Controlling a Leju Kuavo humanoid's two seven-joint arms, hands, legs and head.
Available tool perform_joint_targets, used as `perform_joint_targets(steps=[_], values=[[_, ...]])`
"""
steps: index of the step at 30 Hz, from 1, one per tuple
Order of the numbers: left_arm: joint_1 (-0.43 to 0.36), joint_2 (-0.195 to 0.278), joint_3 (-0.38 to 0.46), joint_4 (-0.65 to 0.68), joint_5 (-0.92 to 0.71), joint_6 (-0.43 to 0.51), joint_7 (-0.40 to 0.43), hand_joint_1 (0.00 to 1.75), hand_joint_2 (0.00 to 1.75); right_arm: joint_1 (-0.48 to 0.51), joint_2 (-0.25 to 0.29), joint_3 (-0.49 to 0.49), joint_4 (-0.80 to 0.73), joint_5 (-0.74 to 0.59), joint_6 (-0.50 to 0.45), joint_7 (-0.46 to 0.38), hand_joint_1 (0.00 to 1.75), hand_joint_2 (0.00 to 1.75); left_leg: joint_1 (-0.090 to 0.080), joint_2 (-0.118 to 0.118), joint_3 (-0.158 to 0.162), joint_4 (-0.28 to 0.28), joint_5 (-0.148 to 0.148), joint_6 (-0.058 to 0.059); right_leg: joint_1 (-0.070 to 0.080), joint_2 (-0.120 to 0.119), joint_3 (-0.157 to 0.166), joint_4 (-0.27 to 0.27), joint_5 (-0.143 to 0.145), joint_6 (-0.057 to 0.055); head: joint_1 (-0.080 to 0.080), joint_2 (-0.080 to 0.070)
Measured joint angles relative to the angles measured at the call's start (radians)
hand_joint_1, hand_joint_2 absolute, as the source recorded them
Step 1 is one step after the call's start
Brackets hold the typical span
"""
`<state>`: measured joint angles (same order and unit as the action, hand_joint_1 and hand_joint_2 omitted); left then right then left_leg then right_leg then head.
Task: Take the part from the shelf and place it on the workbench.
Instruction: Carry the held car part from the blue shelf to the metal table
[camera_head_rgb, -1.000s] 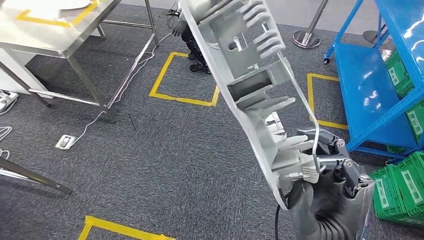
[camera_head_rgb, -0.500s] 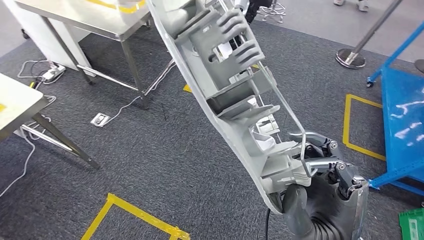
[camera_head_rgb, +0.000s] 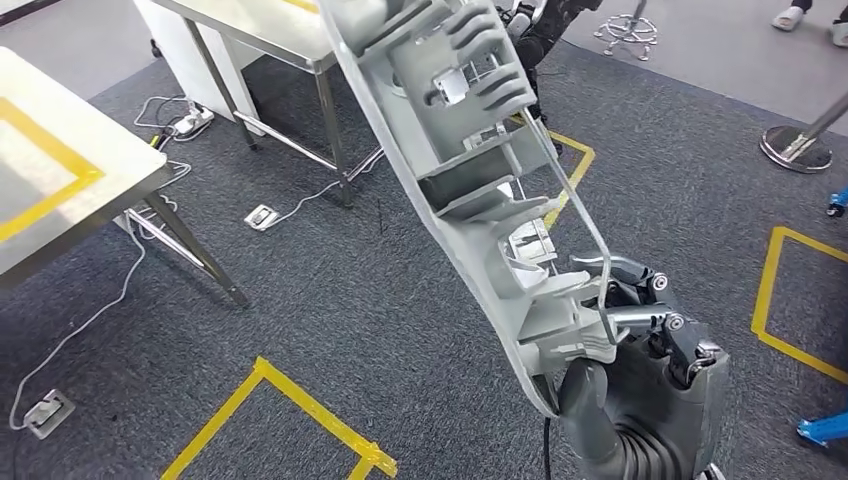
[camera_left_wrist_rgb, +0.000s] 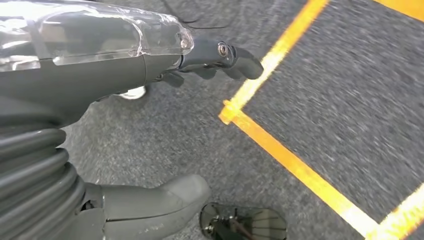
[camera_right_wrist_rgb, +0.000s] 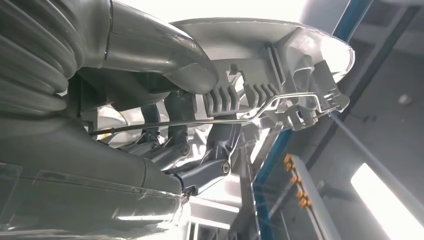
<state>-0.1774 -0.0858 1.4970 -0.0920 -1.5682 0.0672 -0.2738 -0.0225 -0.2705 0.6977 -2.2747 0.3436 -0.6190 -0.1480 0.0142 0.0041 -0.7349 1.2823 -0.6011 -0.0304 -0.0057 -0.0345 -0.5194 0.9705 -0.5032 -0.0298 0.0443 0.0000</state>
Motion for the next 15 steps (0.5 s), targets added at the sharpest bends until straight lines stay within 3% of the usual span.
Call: perform_joint_targets(steps=[1,2,3,5,6,9,11,13,15], values=[[0.001,0.000,0.000,0.000,0.000,0.001,0.000,0.00,1.75,0.000,0.000,-0.001,0.000,0.000,0.000,0.000,1.75,1.75,0.003,0.000,0.004,-0.002,0.011,-0.005,-0.001,-0.014,0.000,0.002,-0.002,0.003,-0.003,0.000],[0.002,0.000,0.000,0.000,0.000,0.002,0.000,0.00,1.75,0.000,0.000,-0.002,0.000,0.000,0.001,0.000,1.75,1.75,0.006,0.008,0.030,-0.045,0.038,-0.010,-0.003,-0.026,0.001,0.005,-0.005,0.007,-0.006,0.000],[0.002,0.000,0.000,0.000,0.000,0.003,0.000,0.00,1.75,0.000,0.000,-0.004,0.000,0.000,0.002,0.000,1.75,1.75,0.008,0.030,0.069,-0.113,0.070,-0.013,-0.004,-0.037,0.001,0.010,-0.009,0.014,-0.008,0.000],[0.001,-0.001,0.000,0.000,0.001,0.006,-0.001,0.00,1.75,0.001,0.000,-0.007,-0.001,-0.001,0.003,0.000,1.75,1.75,0.003,0.080,0.131,-0.224,0.106,-0.007,-0.001,-0.056,0.002,0.022,-0.020,0.028,-0.014,0.000],[0.000,-0.002,0.000,0.000,0.002,0.007,-0.002,0.00,1.75,0.001,-0.001,-0.008,-0.002,-0.001,0.003,0.000,1.75,1.75,0.001,0.094,0.142,-0.247,0.109,0.001,0.002,-0.064,0.003,0.026,-0.024,0.034,-0.014,0.000],[0.001,-0.005,0.000,0.000,0.007,0.010,-0.003,0.00,1.75,0.004,-0.002,-0.014,-0.006,-0.007,-0.001,0.000,1.75,1.75,-0.003,0.065,0.137,-0.250,0.109,0.025,-0.001,-0.080,0.007,0.028,-0.032,0.047,-0.008,0.000],[-0.001,-0.008,0.000,0.000,0.011,0.013,0.006,0.00,1.75,0.008,-0.003,-0.018,-0.009,-0.014,-0.003,0.000,1.75,1.75,-0.001,0.038,0.136,-0.252,0.114,0.038,-0.007,-0.040,-0.008,0.069,-0.068,0.055,-0.003,0.000],[-0.003,-0.011,0.000,-0.001,0.012,0.019,0.024,0.00,1.75,0.012,-0.003,-0.022,-0.011,-0.020,-0.003,-0.001,1.75,1.75,-0.002,0.010,0.135,-0.253,0.117,0.046,-0.010,0.012,-0.059,0.190,-0.136,0.058,0.008,0.000],[-0.002,-0.013,0.000,-0.001,0.012,0.022,0.036,0.00,1.75,0.014,-0.003,-0.024,-0.011,-0.023,-0.002,-0.002,1.75,1.75,-0.007,-0.021,0.134,-0.253,0.119,0.052,-0.009,0.028,-0.115,0.309,-0.175,0.054,0.018,0.000]])
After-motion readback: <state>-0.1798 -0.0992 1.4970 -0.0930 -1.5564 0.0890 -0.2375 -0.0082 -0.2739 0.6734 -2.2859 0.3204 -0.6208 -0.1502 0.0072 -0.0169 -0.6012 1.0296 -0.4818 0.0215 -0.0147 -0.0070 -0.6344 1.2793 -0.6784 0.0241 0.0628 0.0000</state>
